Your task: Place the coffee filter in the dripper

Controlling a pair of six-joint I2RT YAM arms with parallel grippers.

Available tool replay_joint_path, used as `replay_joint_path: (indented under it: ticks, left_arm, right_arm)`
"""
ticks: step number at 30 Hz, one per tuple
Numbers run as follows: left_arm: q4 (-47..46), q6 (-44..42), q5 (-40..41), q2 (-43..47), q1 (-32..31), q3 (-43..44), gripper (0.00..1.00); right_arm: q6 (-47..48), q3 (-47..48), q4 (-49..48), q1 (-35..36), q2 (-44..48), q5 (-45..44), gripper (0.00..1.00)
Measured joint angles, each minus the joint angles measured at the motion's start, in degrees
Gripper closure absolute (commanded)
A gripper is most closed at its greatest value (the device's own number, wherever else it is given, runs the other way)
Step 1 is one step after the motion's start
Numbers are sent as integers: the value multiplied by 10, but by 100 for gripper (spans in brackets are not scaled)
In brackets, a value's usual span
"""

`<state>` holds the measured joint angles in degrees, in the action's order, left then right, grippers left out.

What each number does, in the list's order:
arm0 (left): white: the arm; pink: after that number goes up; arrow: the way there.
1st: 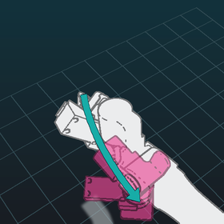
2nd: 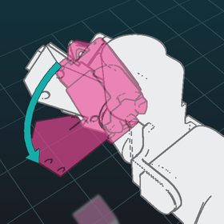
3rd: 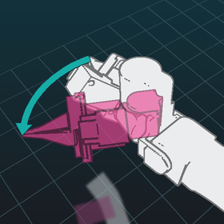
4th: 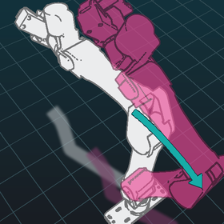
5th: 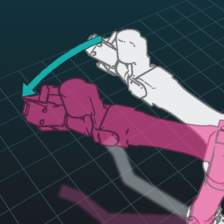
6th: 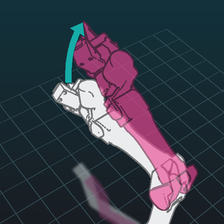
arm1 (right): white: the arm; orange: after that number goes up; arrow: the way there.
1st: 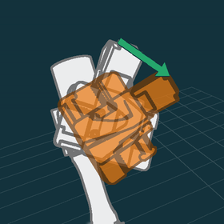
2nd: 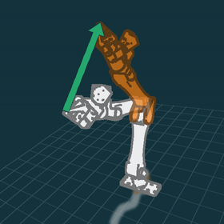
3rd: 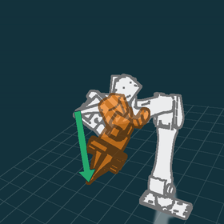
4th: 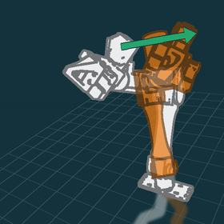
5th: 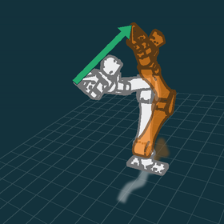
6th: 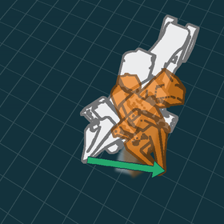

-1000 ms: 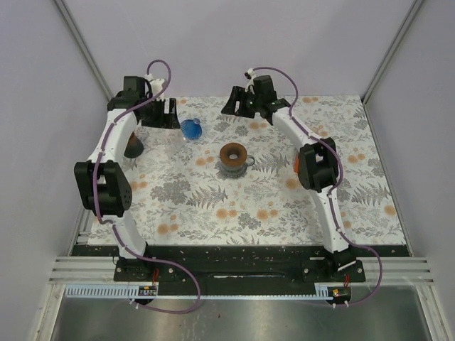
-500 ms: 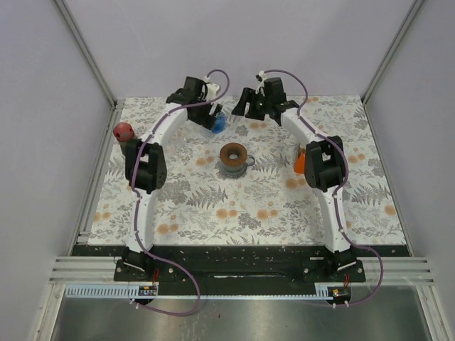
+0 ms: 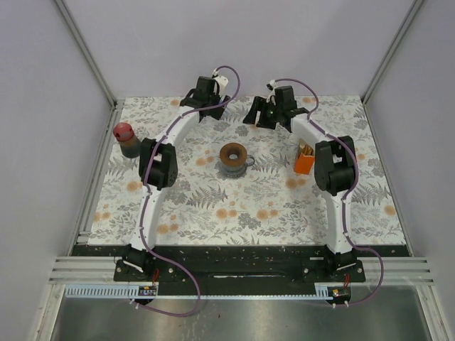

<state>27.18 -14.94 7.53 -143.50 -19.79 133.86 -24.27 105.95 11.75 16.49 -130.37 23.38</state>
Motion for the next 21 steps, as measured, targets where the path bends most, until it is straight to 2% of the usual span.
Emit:
replay_joint_path:
  ticks: [6,14,21]
  left_arm:
    - [-22,2,-8,1,9,-9,5]
    - [-36,0,-74,1,45,-3,3]
    - [-47,-11,-82,1,69,3,2]
  right_arm:
    - [11,-6,-9,0,27,0,21]
    - [13,-6,-12,0,28,3,21]
    - [16,-6,-10,0,28,3,21]
